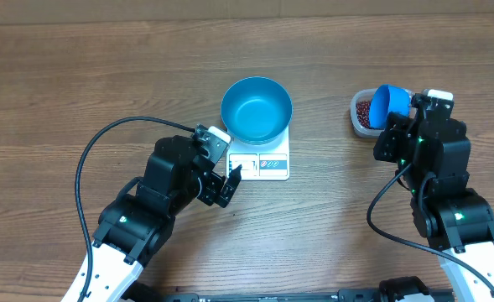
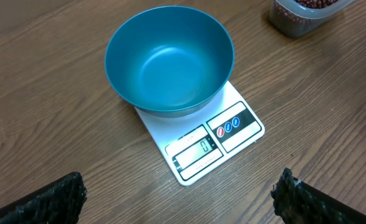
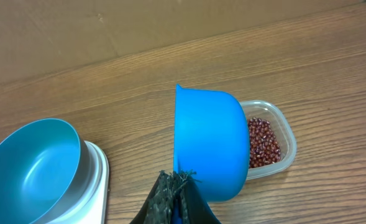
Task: Scoop item into bowl and weigh 150g on scale
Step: 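Move the right gripper with the blue scoop over the bean container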
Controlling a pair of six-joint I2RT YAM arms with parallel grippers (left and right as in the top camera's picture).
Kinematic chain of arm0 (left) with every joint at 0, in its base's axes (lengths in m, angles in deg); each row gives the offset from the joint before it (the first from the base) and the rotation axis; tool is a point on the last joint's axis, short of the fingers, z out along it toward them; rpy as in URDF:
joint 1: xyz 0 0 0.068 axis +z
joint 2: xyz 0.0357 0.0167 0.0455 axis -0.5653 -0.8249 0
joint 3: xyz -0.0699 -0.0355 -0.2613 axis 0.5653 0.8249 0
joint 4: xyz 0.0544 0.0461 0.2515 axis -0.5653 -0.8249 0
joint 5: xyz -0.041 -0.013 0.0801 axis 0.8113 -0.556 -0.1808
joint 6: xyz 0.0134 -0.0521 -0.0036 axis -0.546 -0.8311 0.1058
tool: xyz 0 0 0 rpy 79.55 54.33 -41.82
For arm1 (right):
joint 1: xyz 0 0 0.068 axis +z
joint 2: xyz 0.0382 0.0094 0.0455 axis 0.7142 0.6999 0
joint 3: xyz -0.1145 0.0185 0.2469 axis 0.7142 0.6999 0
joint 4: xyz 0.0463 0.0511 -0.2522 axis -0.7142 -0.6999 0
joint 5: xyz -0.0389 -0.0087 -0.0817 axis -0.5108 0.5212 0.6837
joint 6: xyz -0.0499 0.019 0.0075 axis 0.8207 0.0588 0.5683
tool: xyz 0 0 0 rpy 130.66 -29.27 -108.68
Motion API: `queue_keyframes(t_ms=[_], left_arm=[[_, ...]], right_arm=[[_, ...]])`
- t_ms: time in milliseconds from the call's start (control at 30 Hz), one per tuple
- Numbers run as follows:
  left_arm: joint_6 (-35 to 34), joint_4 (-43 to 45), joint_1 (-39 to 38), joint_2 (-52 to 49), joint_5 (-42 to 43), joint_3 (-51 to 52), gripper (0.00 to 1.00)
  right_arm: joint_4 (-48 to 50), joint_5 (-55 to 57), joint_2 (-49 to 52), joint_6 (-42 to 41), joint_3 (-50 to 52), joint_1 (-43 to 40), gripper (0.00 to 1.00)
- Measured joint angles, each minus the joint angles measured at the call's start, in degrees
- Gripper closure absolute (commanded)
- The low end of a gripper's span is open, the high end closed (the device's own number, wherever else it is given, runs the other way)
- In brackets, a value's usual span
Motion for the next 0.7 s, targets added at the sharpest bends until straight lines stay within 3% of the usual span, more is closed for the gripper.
queue_keyframes(t_ms=[700], left_arm=[[0.0, 0.4, 0.0, -4.5, 0.0, 0.0, 0.00]], right_arm=[[0.0, 0.0, 0.0, 0.4, 0.0, 0.0, 0.96]])
